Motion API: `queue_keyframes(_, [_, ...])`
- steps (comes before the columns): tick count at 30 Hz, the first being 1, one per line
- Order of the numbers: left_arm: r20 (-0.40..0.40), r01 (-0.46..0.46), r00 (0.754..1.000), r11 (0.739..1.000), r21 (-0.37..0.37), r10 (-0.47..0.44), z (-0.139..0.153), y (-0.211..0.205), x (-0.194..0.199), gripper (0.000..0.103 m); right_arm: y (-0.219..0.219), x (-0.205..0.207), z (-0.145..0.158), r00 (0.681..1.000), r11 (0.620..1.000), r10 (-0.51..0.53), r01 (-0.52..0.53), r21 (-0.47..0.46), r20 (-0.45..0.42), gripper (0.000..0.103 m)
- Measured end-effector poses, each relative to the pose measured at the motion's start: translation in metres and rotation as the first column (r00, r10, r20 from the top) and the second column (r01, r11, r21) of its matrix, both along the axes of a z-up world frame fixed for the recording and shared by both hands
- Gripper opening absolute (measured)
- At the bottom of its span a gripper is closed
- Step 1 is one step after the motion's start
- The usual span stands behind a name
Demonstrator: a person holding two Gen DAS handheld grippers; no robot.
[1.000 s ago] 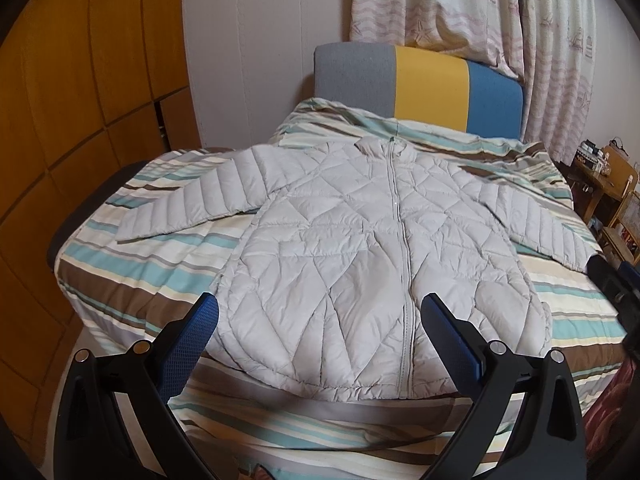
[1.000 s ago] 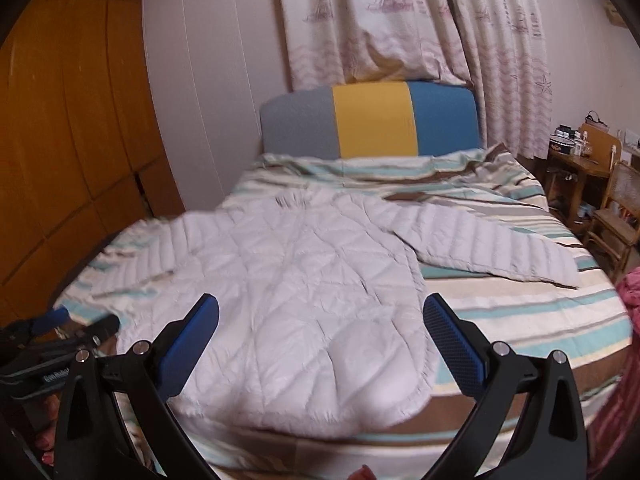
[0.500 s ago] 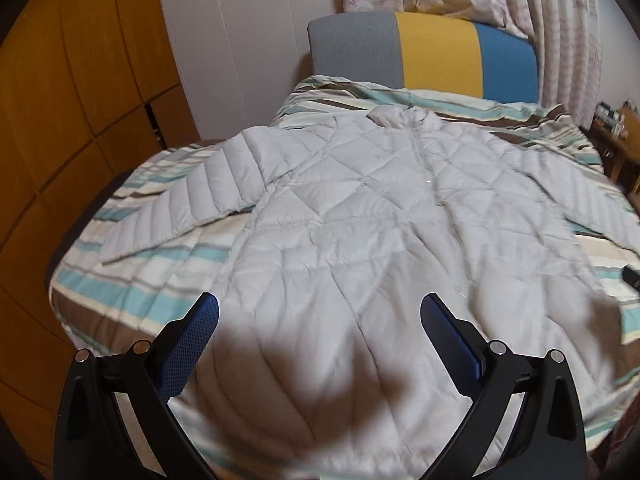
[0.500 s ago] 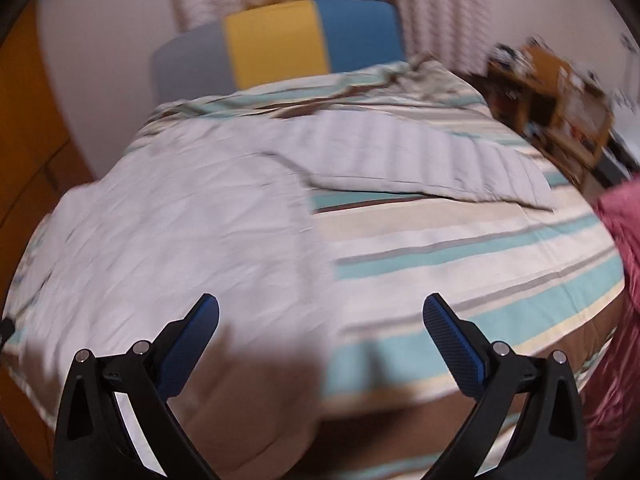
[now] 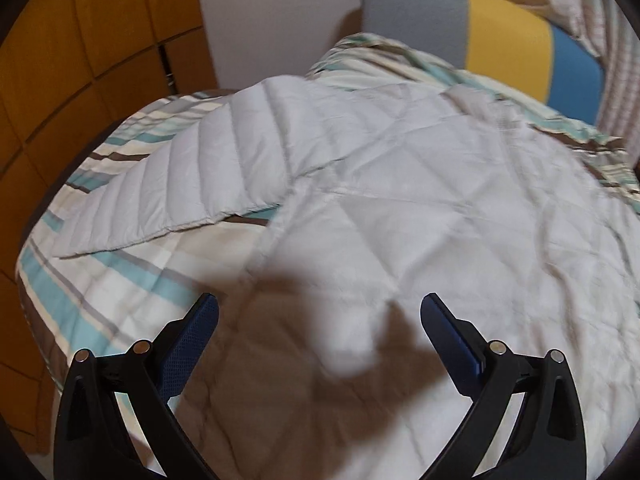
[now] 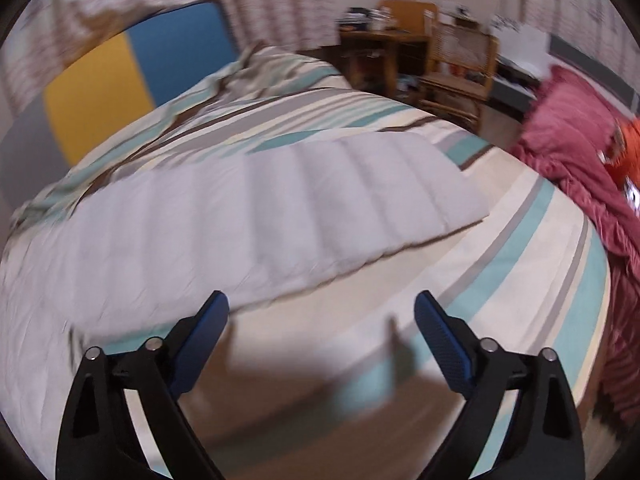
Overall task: Fold large clothes
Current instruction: 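Reach the right tool to a jacket sleeve and grasp its cuff, then fold the held sleeve across the jacket body with the right tool, then release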
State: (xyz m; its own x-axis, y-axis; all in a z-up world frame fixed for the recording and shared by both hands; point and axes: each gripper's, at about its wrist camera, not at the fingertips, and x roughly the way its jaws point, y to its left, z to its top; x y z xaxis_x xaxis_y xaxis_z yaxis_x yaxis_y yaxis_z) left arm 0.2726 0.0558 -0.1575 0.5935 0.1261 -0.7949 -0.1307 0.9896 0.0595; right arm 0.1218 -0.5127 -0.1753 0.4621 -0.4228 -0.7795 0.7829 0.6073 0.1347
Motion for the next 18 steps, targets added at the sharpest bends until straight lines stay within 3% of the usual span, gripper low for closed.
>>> queue_keyframes(4, [0.021,-0.001,1.000,0.998,0.058,0.000,-0.016,0.006,0.015,0.100,-0.029,0.005,-0.008,0.996,0.995,-0.089,0.088,0.042,0.009,0.084])
queue_keyframes(9, [0.031,-0.001,1.000,1.000,0.023,0.000,-0.034,0.014,0.017,0.100,-0.054,0.009,-0.022,0.980,0.976,-0.199,0.195,0.099,0.030,0.073])
queue_keyframes(14, [0.028,-0.006,1.000,0.999,0.031,0.005,-0.043,0.011,0.018,0.100,-0.054,0.014,-0.021,0.975,0.975,-0.217,0.214,0.064,0.054,0.034])
queue_keyframes(17, [0.031,-0.012,0.999,0.999,0.048,0.011,-0.046,0.009,0.017,0.100,-0.050,0.025,-0.018,0.980,0.981,-0.195,0.194,0.023,0.047,0.015])
queue_keyframes(18, [0.028,-0.012,1.000,0.998,0.057,0.010,-0.047,0.008,0.018,0.100,-0.046,0.030,-0.016,0.983,0.984,-0.178,0.178,-0.003,0.034,0.013])
